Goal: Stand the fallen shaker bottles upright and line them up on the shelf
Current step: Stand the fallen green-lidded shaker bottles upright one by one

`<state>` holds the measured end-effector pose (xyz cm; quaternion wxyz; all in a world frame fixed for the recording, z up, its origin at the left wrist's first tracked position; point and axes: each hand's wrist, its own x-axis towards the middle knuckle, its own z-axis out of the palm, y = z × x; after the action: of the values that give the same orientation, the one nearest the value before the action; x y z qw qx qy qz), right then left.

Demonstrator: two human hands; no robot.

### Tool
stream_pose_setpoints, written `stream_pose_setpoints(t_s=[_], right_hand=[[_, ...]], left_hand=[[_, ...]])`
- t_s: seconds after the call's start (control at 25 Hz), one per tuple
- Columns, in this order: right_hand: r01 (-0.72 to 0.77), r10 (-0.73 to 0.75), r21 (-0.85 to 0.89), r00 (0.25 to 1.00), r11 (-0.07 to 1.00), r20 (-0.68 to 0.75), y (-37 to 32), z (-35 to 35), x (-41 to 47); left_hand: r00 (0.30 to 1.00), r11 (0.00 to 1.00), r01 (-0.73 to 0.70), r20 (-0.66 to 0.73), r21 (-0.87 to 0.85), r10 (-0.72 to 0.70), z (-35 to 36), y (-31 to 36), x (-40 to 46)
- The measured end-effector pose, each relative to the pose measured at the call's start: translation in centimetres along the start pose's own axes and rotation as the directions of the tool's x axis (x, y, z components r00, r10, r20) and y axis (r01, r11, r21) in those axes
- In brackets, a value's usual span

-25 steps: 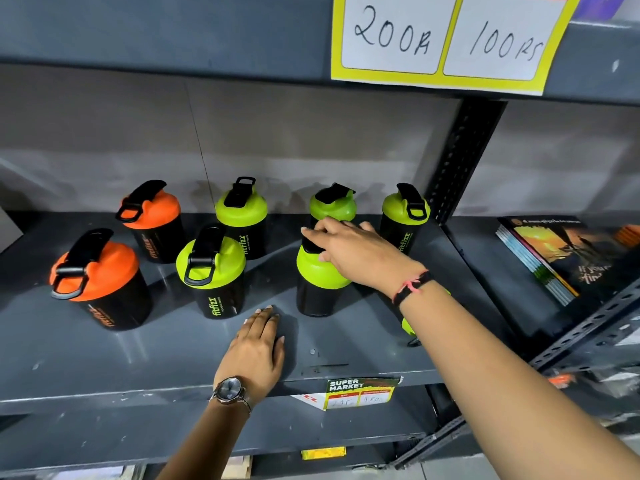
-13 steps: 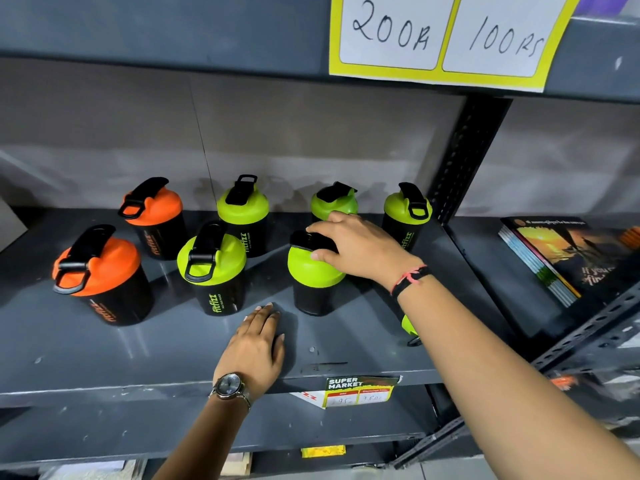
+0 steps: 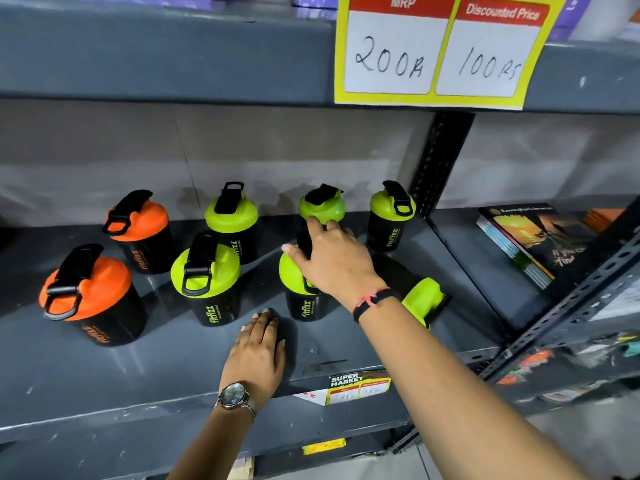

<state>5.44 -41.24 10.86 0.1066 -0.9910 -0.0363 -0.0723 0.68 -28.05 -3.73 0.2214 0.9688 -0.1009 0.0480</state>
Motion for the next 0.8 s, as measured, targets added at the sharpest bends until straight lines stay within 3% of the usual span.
stream_pose_setpoints(t_s=[0.12,0.2,0.28,0.36,0.52,0.68,0.8], right_hand=[[0.048,-0.052,-0.02,0.953,0.999,-0.299,3.0,-1.3,-3.1],[0.069,-0.138,-0.171,0.892,0.983,-0.431,7.5,-1.8,-6.1],[0.106,-0.274,-0.41,0.884,0.906,-0.378,13.3,-1.3,-8.9],[0.2,-0.377,-0.548,0.897,0.813,-0.232,18.1,-0.5,-11.0],[0.355,-0.493,-0.567,0.864,0.743,-0.106,22.1,1.7,-10.8],[0.44,-0.611,-0.544,0.771,0.715,-0.179,23.1,3.7,-9.1],[0.467,-0.635,-0.529,0.75,0.708,-0.187,23.4,4.0,-8.3]], left_hand=[[0.995,0.998,-0.065,-0.075,0.028,0.067,0.2,1.1,-1.4],[0.972,0.976,-0.209,-0.093,0.061,0.214,0.9,3.0,-2.8],[0.934,0.935,-0.351,-0.052,0.056,0.354,1.8,5.3,-2.9],[0.923,0.924,-0.379,-0.047,0.048,0.382,2.8,7.8,-1.6],[0.972,0.972,-0.234,-0.031,-0.018,0.233,4.8,11.2,1.1],[0.991,0.991,-0.136,0.002,-0.016,0.136,6.8,11.8,2.9],[0.996,0.996,-0.088,0.002,-0.017,0.088,7.5,11.9,3.8]])
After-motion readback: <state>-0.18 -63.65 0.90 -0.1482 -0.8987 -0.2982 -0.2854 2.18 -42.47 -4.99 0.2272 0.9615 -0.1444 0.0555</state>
